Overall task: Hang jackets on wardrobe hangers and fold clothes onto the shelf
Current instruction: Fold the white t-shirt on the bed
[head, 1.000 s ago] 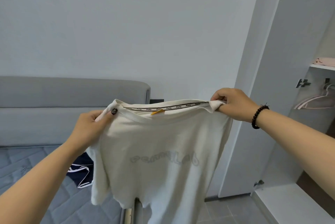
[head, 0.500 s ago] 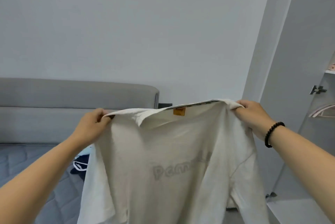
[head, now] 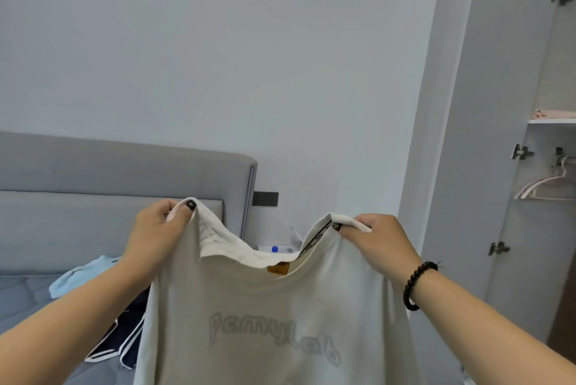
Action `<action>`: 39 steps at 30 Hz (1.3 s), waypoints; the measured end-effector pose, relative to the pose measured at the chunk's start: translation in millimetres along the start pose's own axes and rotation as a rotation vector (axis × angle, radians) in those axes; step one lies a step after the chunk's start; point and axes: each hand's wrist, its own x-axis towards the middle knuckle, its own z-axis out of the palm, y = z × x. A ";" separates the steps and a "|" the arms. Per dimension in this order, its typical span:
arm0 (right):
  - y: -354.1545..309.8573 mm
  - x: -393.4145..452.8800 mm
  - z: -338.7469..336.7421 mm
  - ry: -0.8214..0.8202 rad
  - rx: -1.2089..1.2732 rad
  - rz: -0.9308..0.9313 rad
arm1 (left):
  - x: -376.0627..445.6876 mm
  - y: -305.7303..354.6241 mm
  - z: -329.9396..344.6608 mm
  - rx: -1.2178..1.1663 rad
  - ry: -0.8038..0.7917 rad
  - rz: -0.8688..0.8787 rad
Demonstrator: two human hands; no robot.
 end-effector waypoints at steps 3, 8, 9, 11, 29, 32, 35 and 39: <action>-11.7 -39.9 24.3 0.146 -0.031 -0.054 | -11.7 -1.8 -37.4 -0.013 0.137 0.081; -73.0 -112.8 44.8 0.297 -0.141 -0.128 | -21.2 6.7 -139.9 -0.036 0.238 0.163; -90.2 -125.1 48.0 0.315 -0.161 -0.148 | -24.0 12.6 -160.8 -0.038 0.244 0.184; -124.8 -144.7 54.5 0.352 -0.172 -0.191 | -29.3 29.1 -201.4 -0.015 0.274 0.232; -287.3 -217.3 105.8 0.412 -0.215 -0.429 | -58.6 74.3 -413.5 0.101 0.476 0.531; -268.6 -217.7 144.0 0.337 -0.238 -0.410 | -62.4 32.1 -420.2 0.167 0.501 0.552; -236.3 -214.6 189.4 0.235 -0.352 -0.390 | -60.8 -27.1 -422.9 0.288 0.365 0.575; -172.7 -196.1 252.1 0.037 -0.536 -0.305 | -42.3 -123.4 -423.4 0.634 0.180 0.577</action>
